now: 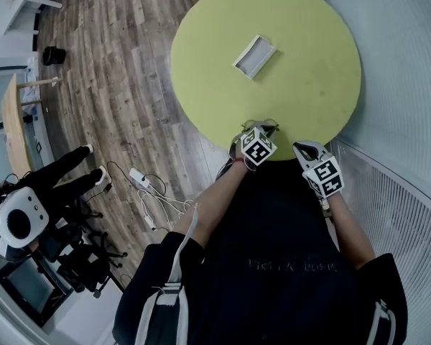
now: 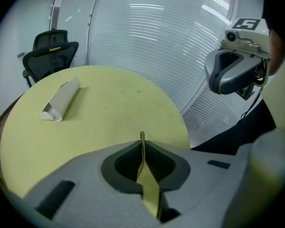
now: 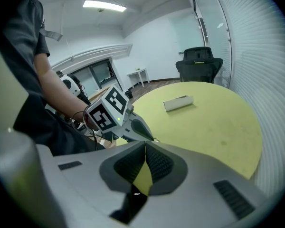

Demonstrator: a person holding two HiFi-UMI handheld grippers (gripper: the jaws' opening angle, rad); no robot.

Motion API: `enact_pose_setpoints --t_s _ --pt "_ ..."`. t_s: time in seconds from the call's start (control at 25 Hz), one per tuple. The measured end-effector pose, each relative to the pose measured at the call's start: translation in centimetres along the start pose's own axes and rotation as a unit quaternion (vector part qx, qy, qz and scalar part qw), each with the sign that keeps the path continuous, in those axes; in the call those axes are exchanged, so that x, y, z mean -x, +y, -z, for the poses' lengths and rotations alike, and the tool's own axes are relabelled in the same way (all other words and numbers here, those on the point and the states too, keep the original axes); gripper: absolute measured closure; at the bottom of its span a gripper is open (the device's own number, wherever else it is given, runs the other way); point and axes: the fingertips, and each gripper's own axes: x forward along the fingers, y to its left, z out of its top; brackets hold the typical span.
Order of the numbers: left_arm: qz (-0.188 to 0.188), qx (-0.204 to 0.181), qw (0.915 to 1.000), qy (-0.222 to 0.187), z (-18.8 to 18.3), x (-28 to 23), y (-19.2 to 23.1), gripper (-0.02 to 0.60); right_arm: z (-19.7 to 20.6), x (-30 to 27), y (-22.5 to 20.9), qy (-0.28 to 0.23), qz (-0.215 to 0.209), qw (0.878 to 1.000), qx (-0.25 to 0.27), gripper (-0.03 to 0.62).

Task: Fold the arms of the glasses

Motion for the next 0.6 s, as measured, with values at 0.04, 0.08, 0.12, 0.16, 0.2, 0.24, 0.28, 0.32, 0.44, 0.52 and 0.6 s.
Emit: enact_pose_setpoints --t_s 0.04,0.08,0.12,0.16,0.2,0.24,0.28,0.32,0.44,0.52,0.6 --pt "0.000 0.001 1.0000 0.001 0.0 -0.3 0.1 0.549 0.1 0.1 -0.2 0.001 0.001 1.000 -0.001 0.563" --pt "0.001 0.003 1.0000 0.002 -0.1 -0.6 0.1 0.549 0.2 0.0 -0.4 0.003 0.001 1.000 -0.003 0.563" --pt "0.002 0.007 1.0000 0.003 -0.1 -1.0 0.2 0.549 0.4 0.0 -0.7 0.005 0.002 1.000 -0.004 0.563" --pt "0.003 0.010 0.9999 0.005 -0.1 -1.2 0.3 0.549 0.5 0.0 -0.8 0.006 0.002 1.000 -0.005 0.563" --pt "0.003 0.012 0.9999 0.007 0.0 -1.4 0.3 0.549 0.6 0.1 -0.8 0.007 0.002 1.000 -0.006 0.563" --pt "0.003 0.013 0.9999 0.010 0.0 -1.4 0.2 0.549 0.5 0.2 -0.8 0.008 0.003 1.000 -0.006 0.563" --pt "0.003 0.014 0.9998 0.011 0.0 -1.5 0.2 0.549 0.4 0.4 -0.9 0.009 0.004 1.000 -0.006 0.563" --pt "0.003 0.015 0.9998 0.012 -0.1 -1.6 0.2 0.549 0.3 0.5 -0.9 0.010 0.004 1.000 -0.005 0.563" --pt "0.001 0.016 0.9997 0.017 0.2 -1.7 0.4 0.549 0.2 0.4 -0.7 0.008 0.005 1.000 -0.006 0.563" --pt "0.000 0.018 0.9997 0.018 0.5 -1.8 0.4 0.549 0.3 0.4 -0.5 0.009 0.004 1.000 -0.008 0.563" --pt "0.000 0.019 0.9997 0.016 0.7 -2.5 0.2 0.549 0.9 0.5 -0.6 0.013 0.003 1.000 -0.006 0.563"
